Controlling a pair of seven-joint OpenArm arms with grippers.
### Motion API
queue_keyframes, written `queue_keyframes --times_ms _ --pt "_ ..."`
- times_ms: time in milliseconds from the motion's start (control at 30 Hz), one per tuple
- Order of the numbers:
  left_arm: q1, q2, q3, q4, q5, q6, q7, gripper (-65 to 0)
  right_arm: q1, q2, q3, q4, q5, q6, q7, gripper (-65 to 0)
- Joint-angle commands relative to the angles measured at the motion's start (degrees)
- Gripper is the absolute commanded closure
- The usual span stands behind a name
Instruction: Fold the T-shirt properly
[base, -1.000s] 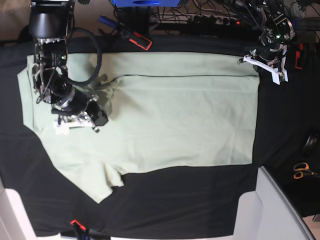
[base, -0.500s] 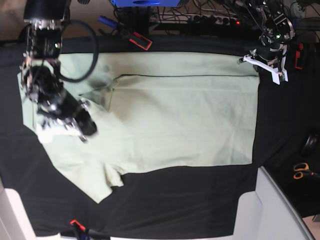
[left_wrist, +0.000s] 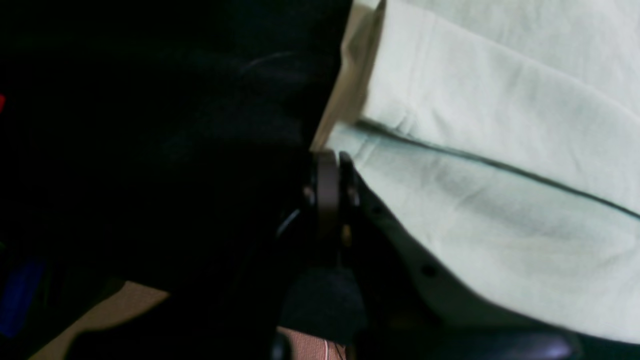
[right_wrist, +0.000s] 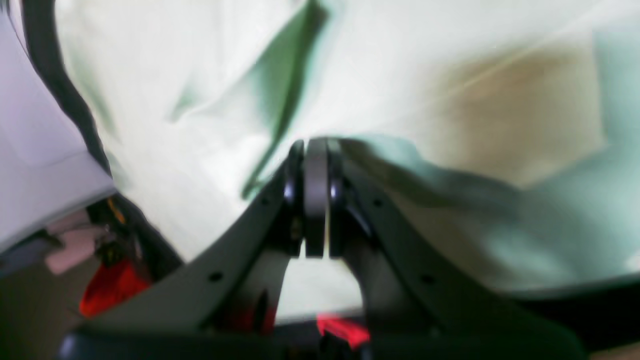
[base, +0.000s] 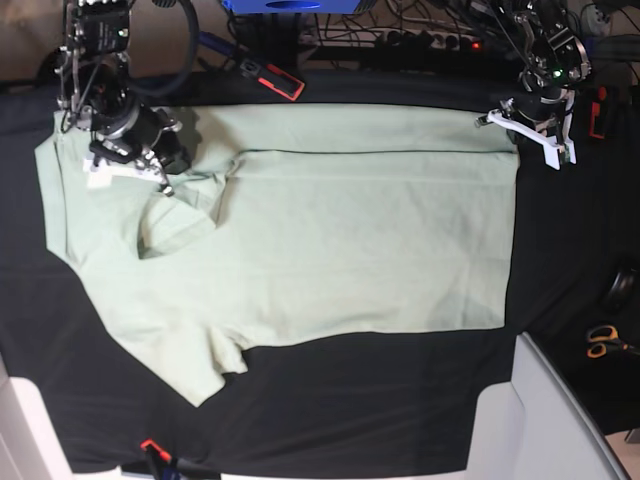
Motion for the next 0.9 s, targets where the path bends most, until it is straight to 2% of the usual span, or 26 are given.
queue_keyframes --times_ms 0,300,533,733,867 --pt "0.4 -0.3 -0.1 0.3 1.0 0.4 1.0 0.0 1.2 0.2 0.1 -0.2 0.6 1.0 0.5 0.0" --pt "0.4 -0.4 -0.1 0.3 1.0 0.4 1.0 0.0 6.0 0.0 0.1 -3.2 0.6 0.9 0.5 0.0" --pt "0.4 -0.4 -0.1 0.3 1.0 0.4 1.0 0.0 8.3 -0.7 -5.4 -4.5 0.8 0.6 0.9 0.0" --pt "0.4 -0.4 -0.2 0.3 1.0 0.4 1.0 0.0 10.6 -1.6 -5.9 -9.1 0.6 0.6 0.6 0.0" --pt "0.4 -0.4 -0.9 0.5 0.7 0.4 0.9 0.0 10.6 -1.5 -5.9 -4.4 0.7 0.6 -0.9 0.0"
